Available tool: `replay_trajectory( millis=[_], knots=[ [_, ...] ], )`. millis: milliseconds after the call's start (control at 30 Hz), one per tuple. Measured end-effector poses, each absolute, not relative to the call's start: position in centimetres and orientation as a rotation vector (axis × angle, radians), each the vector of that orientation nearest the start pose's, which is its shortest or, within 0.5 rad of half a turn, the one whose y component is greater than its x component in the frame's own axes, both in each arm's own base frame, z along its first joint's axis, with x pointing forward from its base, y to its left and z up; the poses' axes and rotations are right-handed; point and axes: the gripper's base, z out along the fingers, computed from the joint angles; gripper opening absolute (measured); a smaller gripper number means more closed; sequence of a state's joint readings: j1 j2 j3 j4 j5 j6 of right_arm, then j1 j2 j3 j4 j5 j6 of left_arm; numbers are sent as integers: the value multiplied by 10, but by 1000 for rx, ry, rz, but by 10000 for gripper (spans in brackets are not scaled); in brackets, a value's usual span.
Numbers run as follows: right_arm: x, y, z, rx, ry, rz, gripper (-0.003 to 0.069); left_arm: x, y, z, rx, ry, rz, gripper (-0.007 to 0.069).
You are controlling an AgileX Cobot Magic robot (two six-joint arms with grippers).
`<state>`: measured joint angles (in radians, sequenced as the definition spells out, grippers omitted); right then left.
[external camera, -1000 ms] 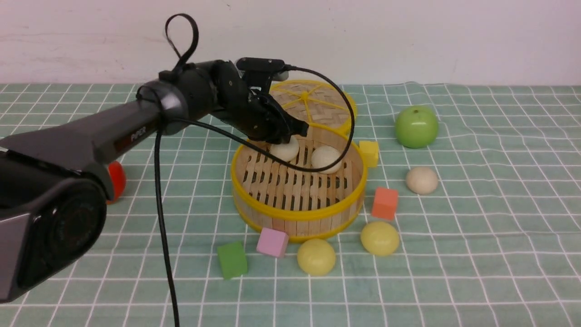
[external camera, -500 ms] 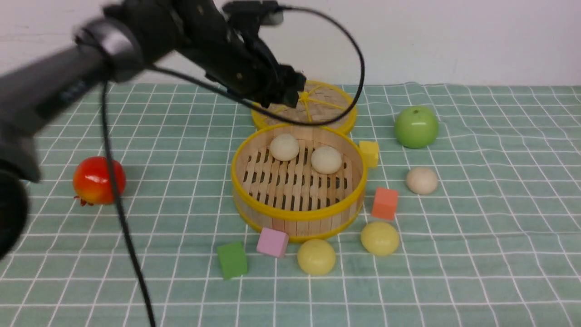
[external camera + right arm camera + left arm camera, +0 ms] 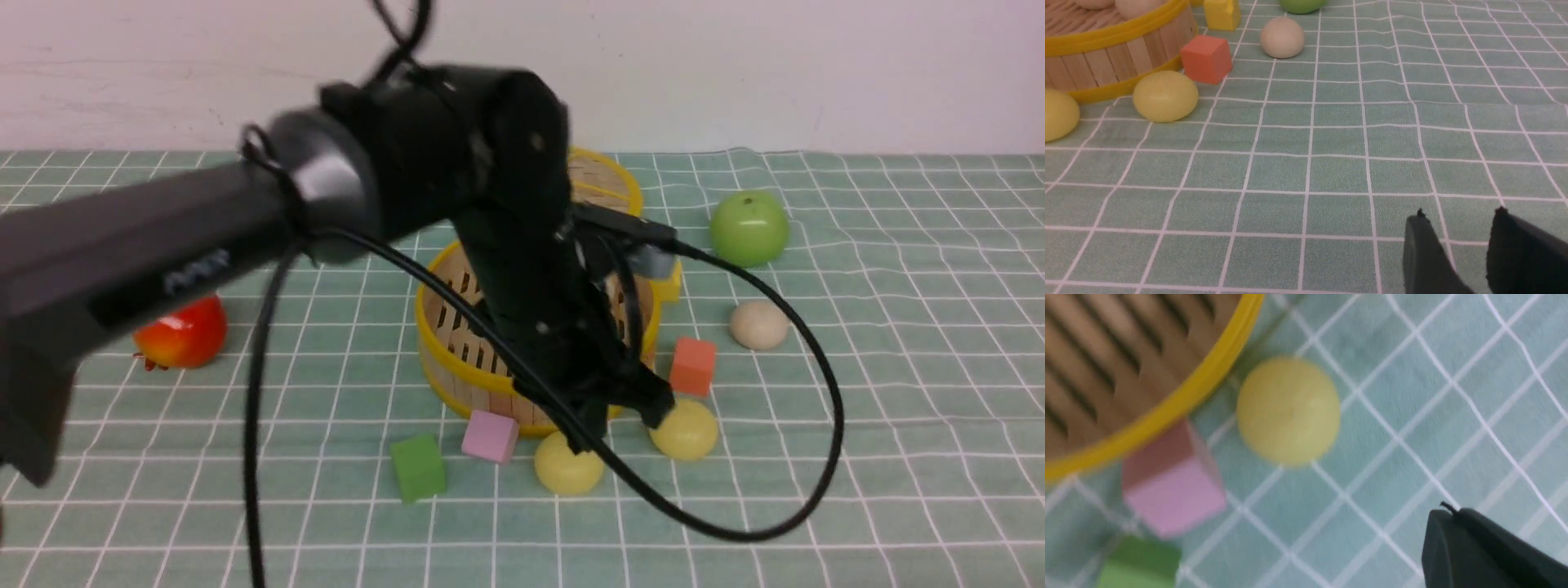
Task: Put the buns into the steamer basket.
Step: Use the left arm to grab a steamed stuffed bun
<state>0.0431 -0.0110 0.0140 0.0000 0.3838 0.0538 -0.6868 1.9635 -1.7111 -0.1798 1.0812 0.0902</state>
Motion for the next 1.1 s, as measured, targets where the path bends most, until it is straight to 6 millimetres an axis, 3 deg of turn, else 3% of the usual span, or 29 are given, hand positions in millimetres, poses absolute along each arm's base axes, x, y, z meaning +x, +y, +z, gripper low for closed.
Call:
replay_trajectory(
  millis=[133,267,467,900,1100],
  knots=[
    [52,2,175,10,1871,67,240,327,-283,253,1006,2634,-321,38],
    [52,2,175,10,1871,67,240,338,-286,237,1020,2594,-247,153],
    [52,2,175,10,1871,67,240,347,-288,220,1039,2572,-191,242],
    [52,2,175,10,1871,67,240,352,-292,189,986,2649,-173,244],
    [52,2,175,10,1871,67,240,352,-292,189,988,2655,-170,143]
  ],
)
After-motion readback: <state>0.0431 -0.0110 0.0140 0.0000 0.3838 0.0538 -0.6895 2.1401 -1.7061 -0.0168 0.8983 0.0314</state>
